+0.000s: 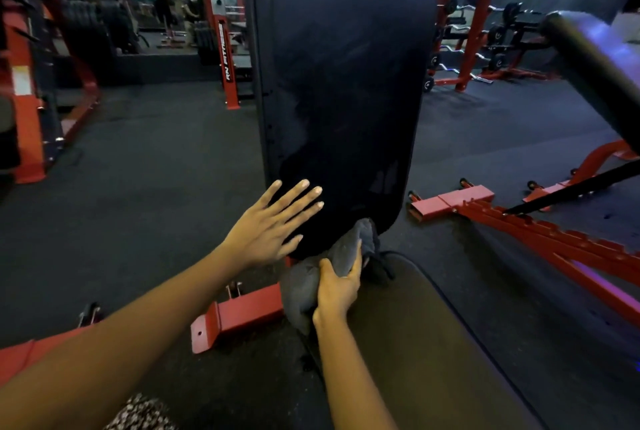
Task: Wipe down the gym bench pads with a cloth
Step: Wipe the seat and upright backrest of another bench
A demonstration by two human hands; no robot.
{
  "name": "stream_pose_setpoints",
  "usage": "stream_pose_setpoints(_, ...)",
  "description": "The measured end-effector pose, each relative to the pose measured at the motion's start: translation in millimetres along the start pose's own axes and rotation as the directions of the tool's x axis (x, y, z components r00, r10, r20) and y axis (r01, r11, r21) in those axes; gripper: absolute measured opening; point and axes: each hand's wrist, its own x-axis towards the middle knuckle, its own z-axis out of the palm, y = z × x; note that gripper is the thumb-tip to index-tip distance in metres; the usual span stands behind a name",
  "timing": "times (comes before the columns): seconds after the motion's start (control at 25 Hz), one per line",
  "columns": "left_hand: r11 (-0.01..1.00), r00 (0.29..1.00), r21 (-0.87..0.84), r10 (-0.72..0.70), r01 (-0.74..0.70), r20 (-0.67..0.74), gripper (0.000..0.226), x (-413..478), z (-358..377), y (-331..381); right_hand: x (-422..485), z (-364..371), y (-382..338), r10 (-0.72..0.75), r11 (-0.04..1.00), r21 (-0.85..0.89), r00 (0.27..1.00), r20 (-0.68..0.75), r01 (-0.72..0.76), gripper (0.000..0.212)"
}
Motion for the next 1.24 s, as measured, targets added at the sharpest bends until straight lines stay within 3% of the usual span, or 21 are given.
stream_pose_setpoints(0.16,0.990,0.999,-0.136,-0.040,0.039,-0.005,0.059,-1.1,-12.3,3.8,-36.3,-1.8,11.7,-0.088,0.995,-0.033,0.979,0.184,0.095,0.071)
stream_pose_setpoints(0.24,0.919,0.983,-0.366,-0.176,0.147,-0.046,0.054,-4.6,-30.2,7.3,-40.2,-16.6,8.4,-0.189,0.977,-0.058,0.960,0.209,0.205,0.070)
stream_pose_setpoints(0.28,0.819,0.949,-0.523,-0.311,0.237,-0.057,0.052,-7.1,-39.3,8.4,-38.5,-23.3,1.8,-0.258,0.954,-0.094,0.942,0.214,0.283,0.071)
stream_pose_setpoints(0.36,0.501,0.785,-0.764,-0.619,0.407,0.012,0.051,-10.4,-56.0,5.1,-31.4,-31.1,-23.3,-0.440,0.858,-0.154,0.855,0.275,0.491,0.075)
stream_pose_setpoints(0.44,0.117,0.586,-0.885,-0.787,0.450,0.194,0.050,-1.4,-68.7,-9.4,-28.3,-26.8,-70.6,-0.638,0.695,-0.146,0.697,0.326,0.704,0.074)
stream_pose_setpoints(0.52,-0.245,0.444,-0.905,-0.807,0.347,0.389,0.045,21.4,-79.9,-31.5,-24.5,-12.9,-128.4,-0.833,0.435,-0.147,0.459,0.310,0.888,0.068)
stream_pose_setpoints(0.56,-0.369,0.426,-0.890,-0.784,0.266,0.452,0.042,35.6,-86.1,-41.7,-21.7,-2.4,-160.3,-0.898,0.291,-0.157,0.326,0.295,0.944,0.064)
stream_pose_setpoints(0.64,-0.516,0.447,-0.847,-0.733,0.128,0.513,0.035,61.3,-97.5,-53.1,-14.5,21.7,-223.0,-0.954,0.039,-0.227,0.104,0.282,0.973,0.053)
stream_pose_setpoints(0.72,-0.581,0.497,-0.814,-0.700,0.020,0.512,0.037,77.8,-105.9,-59.7,-9.9,51.0,-282.8,-0.952,-0.182,-0.346,-0.077,0.297,0.920,0.047)
stream_pose_setpoints(0.76,-0.610,0.512,-0.793,-0.682,-0.004,0.522,0.041,81.4,-105.4,-61.9,-8.1,66.0,-307.0,-0.929,-0.266,-0.409,-0.119,0.350,0.873,0.046)
stream_pose_setpoints(0.8,-0.643,0.506,-0.766,-0.666,-0.018,0.548,0.046,82.3,-102.1,-64.8,-7.0,80.0,-325.3,-0.883,-0.342,-0.459,-0.114,0.455,0.820,0.048)
stream_pose_setpoints(0.92,-0.714,0.466,-0.696,-0.643,-0.076,0.608,0.065,75.7,-86.3,-78.5,-2.2,109.3,-341.3,-0.671,-0.482,-0.502,0.066,0.739,0.718,0.054)
stream_pose_setpoints(0.96,-0.724,0.485,-0.686,-0.628,-0.076,0.608,0.068,73.1,-82.6,-81.7,-0.2,111.7,-339.6,-0.644,-0.519,-0.489,0.056,0.763,0.701,0.051)
stream_pose_setpoints(1.12,-0.737,0.523,-0.662,-0.622,-0.140,0.583,0.068,68.0,-79.5,-83.5,5.2,109.3,-329.8,-0.640,-0.653,-0.408,-0.177,0.747,0.638,0.037)
stream_pose_setpoints(1.24,-0.737,0.487,-0.629,-0.655,-0.246,0.577,0.060,66.8,-74.7,-78.1,11.9,105.7,-290.8,-0.524,-0.785,-0.307,-0.312,0.793,0.538,0.026)
